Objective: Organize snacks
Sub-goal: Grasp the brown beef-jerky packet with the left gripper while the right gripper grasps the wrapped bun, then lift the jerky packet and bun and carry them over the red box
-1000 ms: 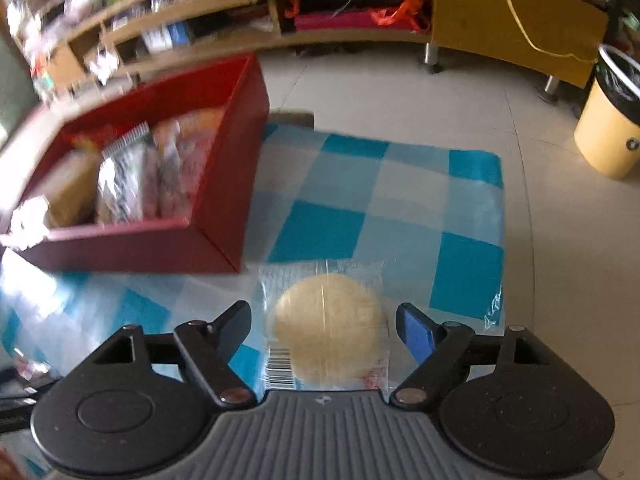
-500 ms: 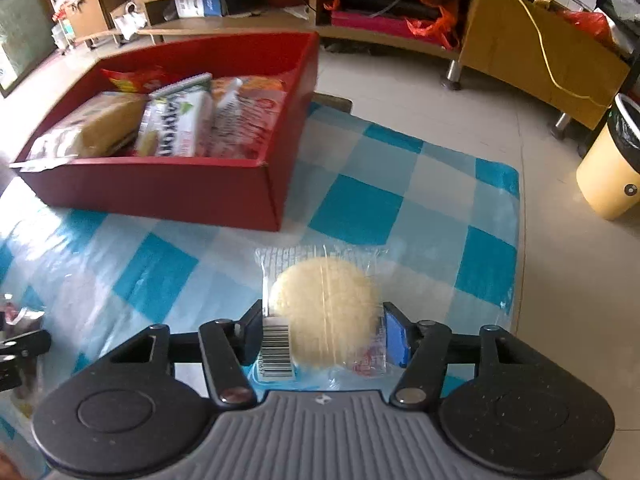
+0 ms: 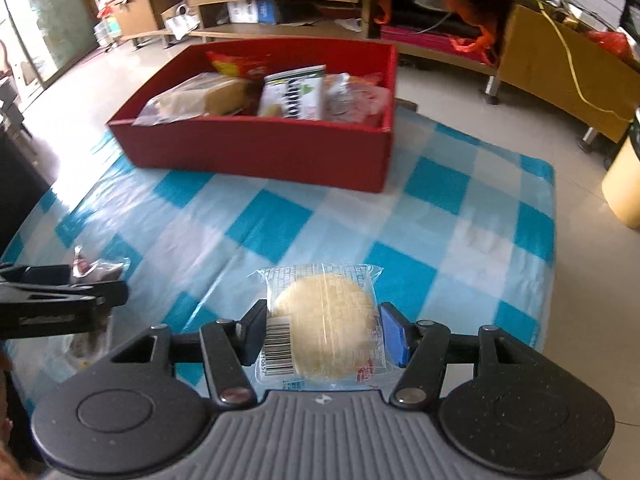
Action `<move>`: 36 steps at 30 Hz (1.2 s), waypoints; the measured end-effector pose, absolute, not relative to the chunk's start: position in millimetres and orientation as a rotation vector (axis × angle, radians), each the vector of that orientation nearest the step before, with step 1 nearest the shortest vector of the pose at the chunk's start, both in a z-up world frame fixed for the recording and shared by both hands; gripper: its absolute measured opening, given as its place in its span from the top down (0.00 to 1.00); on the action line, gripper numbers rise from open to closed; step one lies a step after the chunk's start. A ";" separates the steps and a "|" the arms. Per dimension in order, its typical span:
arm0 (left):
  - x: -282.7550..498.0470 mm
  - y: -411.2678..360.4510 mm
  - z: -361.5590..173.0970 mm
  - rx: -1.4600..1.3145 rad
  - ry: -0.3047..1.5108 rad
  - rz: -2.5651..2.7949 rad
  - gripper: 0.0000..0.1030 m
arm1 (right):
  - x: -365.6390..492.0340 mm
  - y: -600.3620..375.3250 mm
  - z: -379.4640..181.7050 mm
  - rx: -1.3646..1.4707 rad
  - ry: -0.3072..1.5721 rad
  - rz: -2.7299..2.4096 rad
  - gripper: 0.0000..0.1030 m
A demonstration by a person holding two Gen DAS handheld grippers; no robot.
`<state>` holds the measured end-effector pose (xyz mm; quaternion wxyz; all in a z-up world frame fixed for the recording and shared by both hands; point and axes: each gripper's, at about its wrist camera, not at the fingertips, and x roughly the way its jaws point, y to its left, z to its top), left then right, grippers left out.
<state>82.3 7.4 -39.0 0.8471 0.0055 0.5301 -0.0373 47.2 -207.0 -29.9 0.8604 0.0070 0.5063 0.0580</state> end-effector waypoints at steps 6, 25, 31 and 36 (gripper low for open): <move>83.1 9.7 -42.7 0.017 1.123 -0.052 0.20 | 48.9 -197.6 -29.0 0.013 1.055 0.158 0.43; 103.2 -8.1 10.3 -0.005 0.967 -0.096 0.20 | 77.4 -192.3 2.6 0.055 0.944 0.165 0.43; 116.2 -10.6 24.1 -0.012 0.925 -0.102 0.20 | 88.9 -200.2 15.7 0.076 0.901 0.139 0.43; 127.6 -13.5 34.0 -0.005 0.891 -0.101 0.20 | 98.5 -202.2 22.8 0.087 0.877 0.126 0.43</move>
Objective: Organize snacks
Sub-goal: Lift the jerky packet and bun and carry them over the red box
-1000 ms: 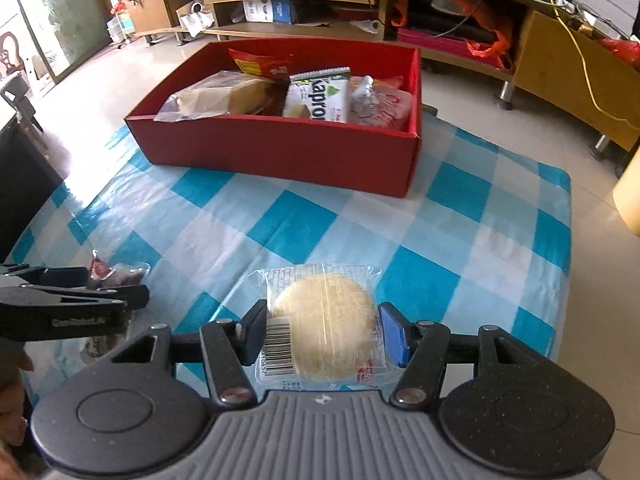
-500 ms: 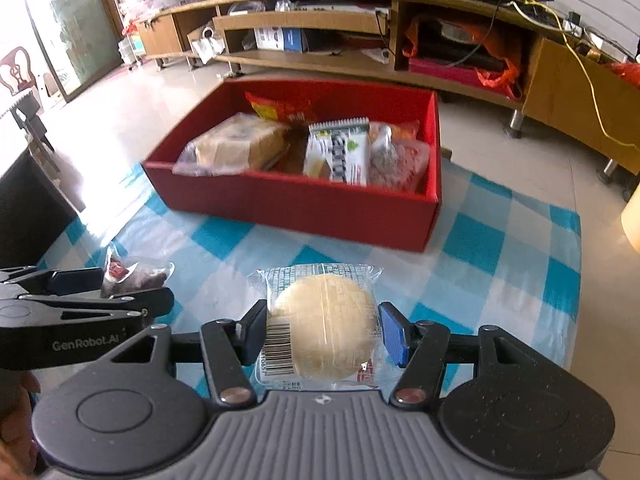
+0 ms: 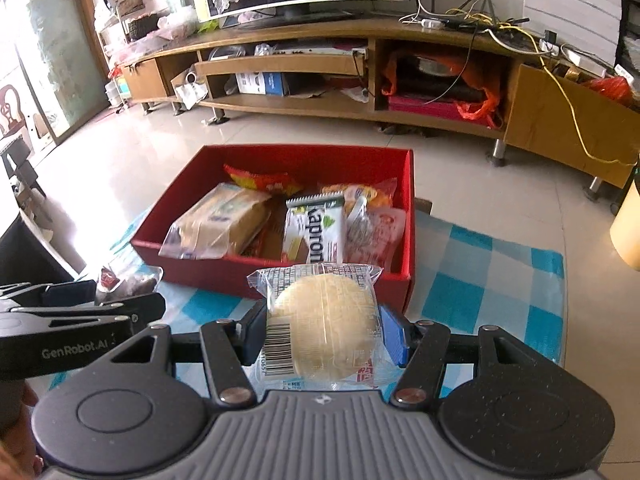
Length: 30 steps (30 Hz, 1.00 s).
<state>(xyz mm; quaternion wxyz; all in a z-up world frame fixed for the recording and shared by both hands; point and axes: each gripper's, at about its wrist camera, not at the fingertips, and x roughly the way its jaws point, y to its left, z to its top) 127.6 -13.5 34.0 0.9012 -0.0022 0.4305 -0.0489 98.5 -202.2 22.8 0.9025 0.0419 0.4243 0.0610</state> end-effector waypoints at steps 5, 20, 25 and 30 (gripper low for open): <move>139.0 -15.6 41.0 -0.016 0.874 -0.104 0.20 | 107.1 -201.6 26.3 0.090 0.864 0.125 0.43; 160.1 -22.2 55.0 -0.019 0.827 -0.110 0.19 | 123.8 -201.4 36.5 0.112 0.825 0.115 0.43; 164.1 -23.6 57.5 -0.019 0.817 -0.108 0.19 | 129.1 -205.2 39.1 0.122 0.814 0.105 0.43; 171.0 -26.1 59.5 -0.019 0.810 -0.107 0.19 | 135.9 -207.7 40.0 0.127 0.807 0.097 0.43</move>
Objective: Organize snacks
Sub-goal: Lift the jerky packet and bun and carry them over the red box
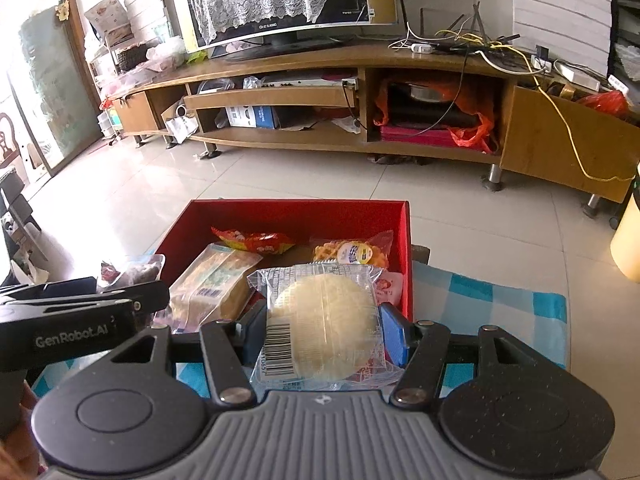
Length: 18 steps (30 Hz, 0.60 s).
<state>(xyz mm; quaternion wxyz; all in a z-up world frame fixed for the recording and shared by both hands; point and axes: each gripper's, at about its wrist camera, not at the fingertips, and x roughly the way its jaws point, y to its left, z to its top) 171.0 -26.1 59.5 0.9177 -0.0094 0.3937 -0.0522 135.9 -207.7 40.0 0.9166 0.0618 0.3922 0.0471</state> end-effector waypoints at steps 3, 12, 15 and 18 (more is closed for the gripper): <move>175.3 -27.7 60.6 -0.016 0.804 -0.105 0.19 | 141.3 -209.1 40.3 0.130 0.805 0.094 0.43; 190.5 -33.3 64.0 -0.010 0.787 -0.102 0.19 | 156.2 -212.9 42.5 0.138 0.792 0.082 0.43; 195.8 -35.4 64.0 -0.007 0.784 -0.101 0.19 | 161.7 -213.6 41.5 0.135 0.791 0.077 0.43; 201.9 -38.0 63.5 -0.003 0.781 -0.099 0.19 | 167.7 -215.0 40.7 0.136 0.791 0.073 0.43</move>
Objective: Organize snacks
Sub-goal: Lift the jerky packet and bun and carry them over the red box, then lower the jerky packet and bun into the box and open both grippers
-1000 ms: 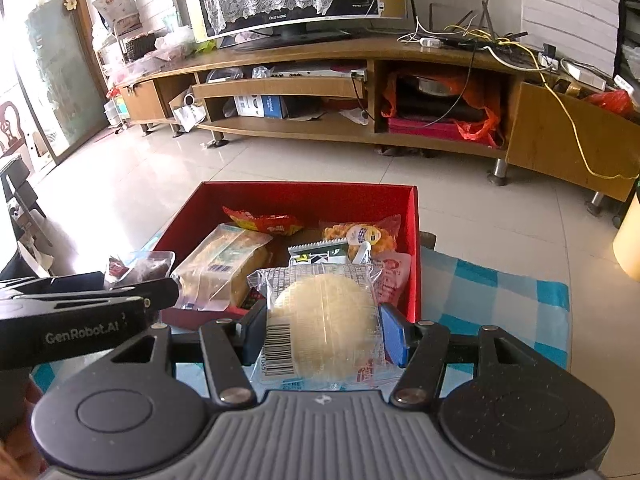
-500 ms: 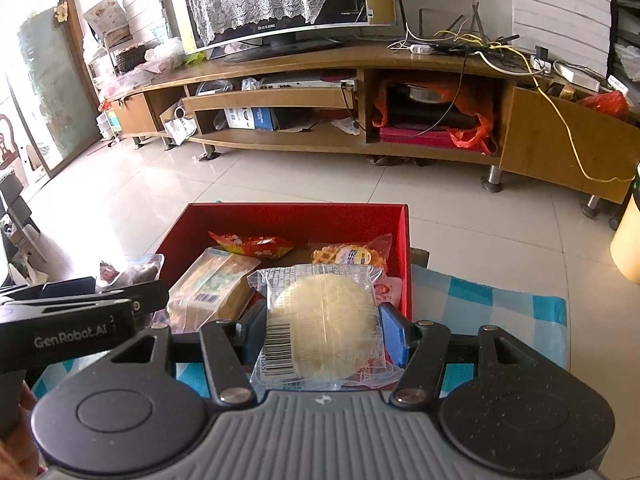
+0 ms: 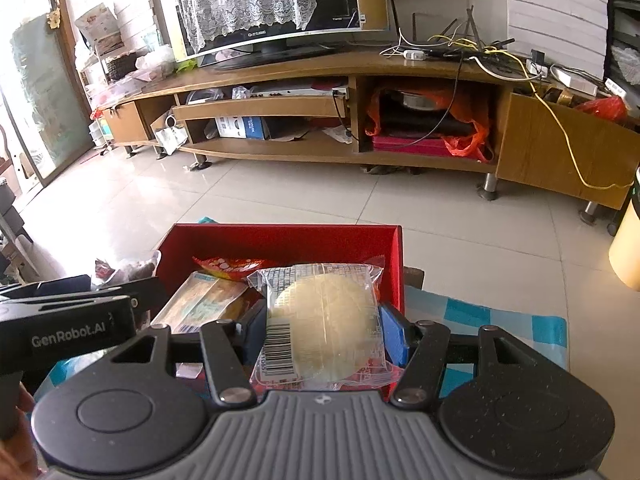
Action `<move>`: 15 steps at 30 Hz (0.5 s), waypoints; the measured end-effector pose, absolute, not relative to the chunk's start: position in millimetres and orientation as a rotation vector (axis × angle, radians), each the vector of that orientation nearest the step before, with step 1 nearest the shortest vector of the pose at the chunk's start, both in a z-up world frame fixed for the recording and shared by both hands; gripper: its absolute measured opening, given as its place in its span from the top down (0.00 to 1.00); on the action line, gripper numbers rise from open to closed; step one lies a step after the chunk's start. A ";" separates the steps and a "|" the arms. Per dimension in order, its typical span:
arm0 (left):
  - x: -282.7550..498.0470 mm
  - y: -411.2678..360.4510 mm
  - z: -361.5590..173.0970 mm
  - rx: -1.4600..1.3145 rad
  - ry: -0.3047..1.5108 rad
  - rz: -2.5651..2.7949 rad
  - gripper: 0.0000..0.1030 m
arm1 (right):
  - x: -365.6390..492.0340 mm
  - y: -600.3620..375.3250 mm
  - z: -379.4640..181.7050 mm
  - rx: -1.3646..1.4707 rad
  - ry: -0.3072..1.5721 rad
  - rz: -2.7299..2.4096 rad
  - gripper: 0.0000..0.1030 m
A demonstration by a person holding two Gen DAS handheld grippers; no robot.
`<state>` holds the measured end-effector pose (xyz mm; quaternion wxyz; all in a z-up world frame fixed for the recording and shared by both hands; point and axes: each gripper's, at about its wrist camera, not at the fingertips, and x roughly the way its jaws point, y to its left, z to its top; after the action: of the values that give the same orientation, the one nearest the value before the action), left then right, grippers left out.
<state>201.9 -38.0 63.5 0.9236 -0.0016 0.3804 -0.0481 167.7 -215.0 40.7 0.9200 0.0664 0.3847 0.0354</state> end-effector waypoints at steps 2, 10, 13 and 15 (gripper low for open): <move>205.8 -39.6 62.5 -0.002 0.781 -0.098 0.19 | 172.0 -216.2 40.4 0.139 0.788 0.069 0.43; 222.0 -44.1 57.9 0.010 0.781 -0.090 0.19 | 191.2 -216.9 38.0 0.129 0.790 0.062 0.43; 228.4 -45.3 54.8 0.014 0.785 -0.085 0.19 | 198.8 -218.1 35.4 0.127 0.796 0.063 0.43; 233.6 -46.7 51.6 0.013 0.792 -0.081 0.19 | 203.6 -218.6 32.1 0.125 0.805 0.064 0.43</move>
<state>233.6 -46.7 51.6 0.9218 0.0064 0.3855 -0.0393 203.6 -218.6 32.1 0.9177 0.0607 0.3913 0.0312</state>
